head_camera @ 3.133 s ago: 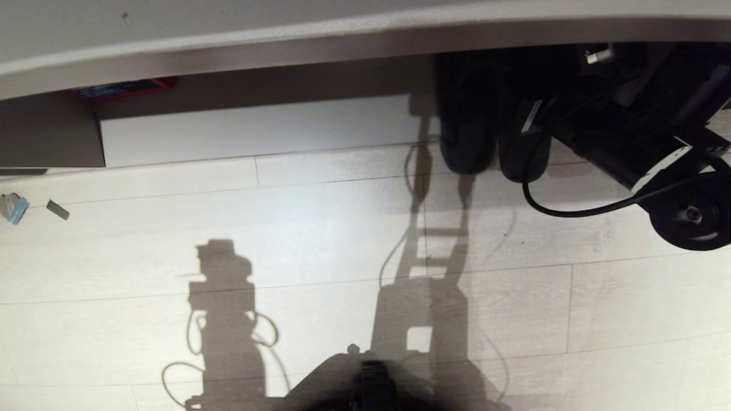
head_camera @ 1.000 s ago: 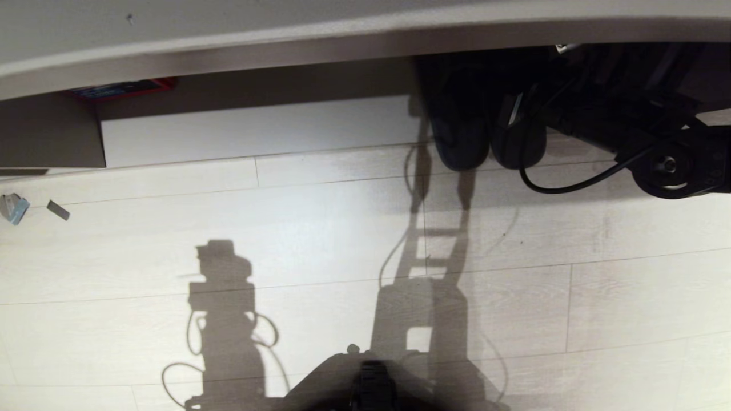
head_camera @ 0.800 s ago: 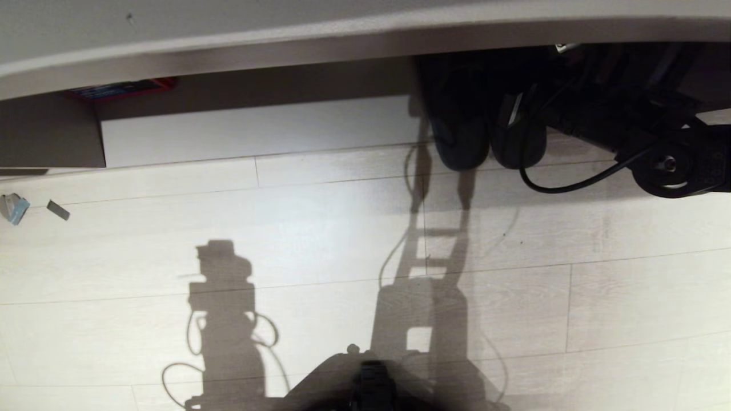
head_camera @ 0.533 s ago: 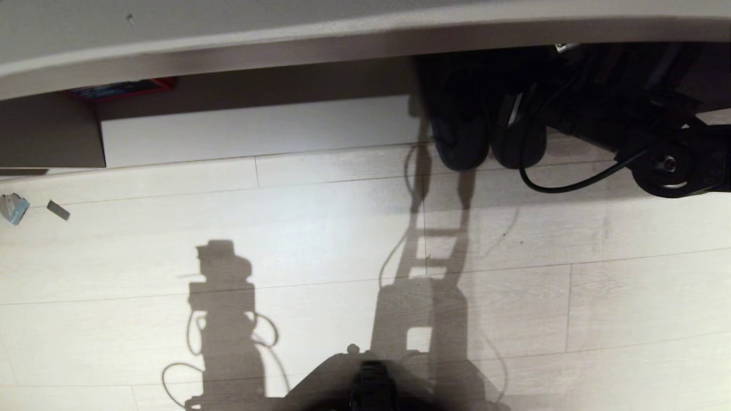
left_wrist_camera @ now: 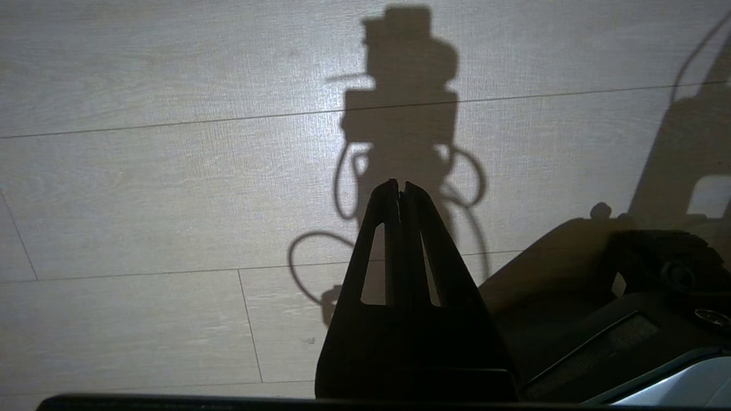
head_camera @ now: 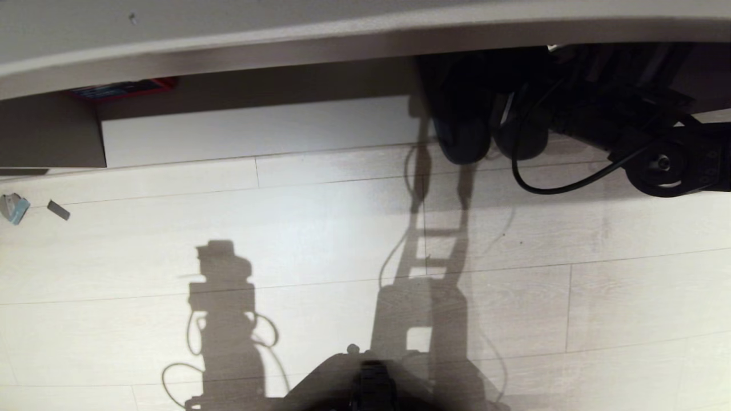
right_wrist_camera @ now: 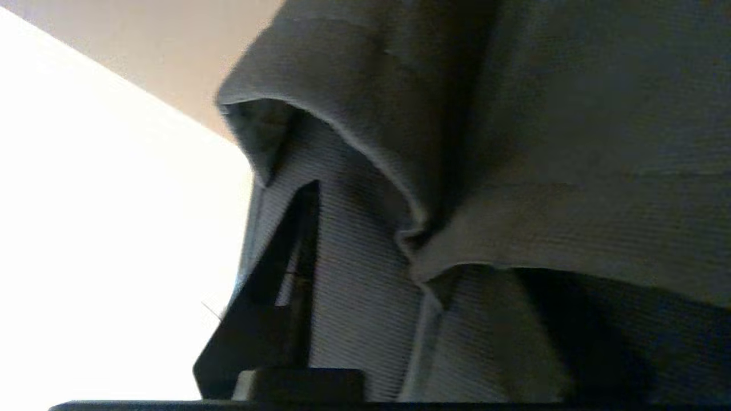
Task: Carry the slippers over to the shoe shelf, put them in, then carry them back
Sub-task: Place the slippers into the shoe cabinet
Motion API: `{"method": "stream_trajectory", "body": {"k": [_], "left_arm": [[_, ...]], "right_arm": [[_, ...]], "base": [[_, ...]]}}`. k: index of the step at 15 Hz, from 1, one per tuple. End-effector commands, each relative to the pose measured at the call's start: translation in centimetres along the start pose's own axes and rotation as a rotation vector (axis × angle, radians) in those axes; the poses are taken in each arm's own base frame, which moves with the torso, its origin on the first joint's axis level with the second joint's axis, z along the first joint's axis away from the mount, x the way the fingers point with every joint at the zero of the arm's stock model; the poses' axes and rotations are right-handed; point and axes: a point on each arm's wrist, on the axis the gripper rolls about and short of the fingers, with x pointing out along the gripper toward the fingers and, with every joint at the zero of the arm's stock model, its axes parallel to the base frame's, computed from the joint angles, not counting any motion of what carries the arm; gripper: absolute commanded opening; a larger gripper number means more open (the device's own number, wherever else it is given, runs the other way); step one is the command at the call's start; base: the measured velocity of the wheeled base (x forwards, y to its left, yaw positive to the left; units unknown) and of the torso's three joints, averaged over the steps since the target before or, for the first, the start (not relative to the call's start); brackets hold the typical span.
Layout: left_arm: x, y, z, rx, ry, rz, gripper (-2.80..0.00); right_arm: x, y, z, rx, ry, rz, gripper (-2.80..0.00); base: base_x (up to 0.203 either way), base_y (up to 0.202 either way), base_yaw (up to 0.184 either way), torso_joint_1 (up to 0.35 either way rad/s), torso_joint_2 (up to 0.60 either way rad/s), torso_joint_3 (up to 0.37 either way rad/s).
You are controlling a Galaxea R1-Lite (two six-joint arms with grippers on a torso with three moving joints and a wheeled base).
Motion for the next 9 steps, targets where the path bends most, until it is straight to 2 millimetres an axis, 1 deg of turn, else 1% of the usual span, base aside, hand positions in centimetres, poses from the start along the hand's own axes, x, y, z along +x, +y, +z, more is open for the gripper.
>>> {"method": "stream_trajectory", "body": {"k": [1,5,9], "left_arm": [[0.1,0.0,-0.2,0.000,0.008,0.000,-2.80],[0.1,0.0,-0.2,0.000,0.008,0.000,-2.80],[0.1,0.0,-0.2,0.000,0.010,0.001,-2.80]], "right_arm": [[0.0,0.0,0.1,-0.003,-0.004,-0.001,0.00],[-0.5,0.1,0.6,-0.006,-0.008,-0.005,0.00],[-1.5,0.4,0.9,-0.004,0.010,-0.018,0.00]], "base": [[0.000,0.000,0.000,0.000,0.00,0.000],[0.000,0.000,0.000,0.000,0.00,0.000],[0.000,0.000,0.000,0.000,0.00,0.000]]}}
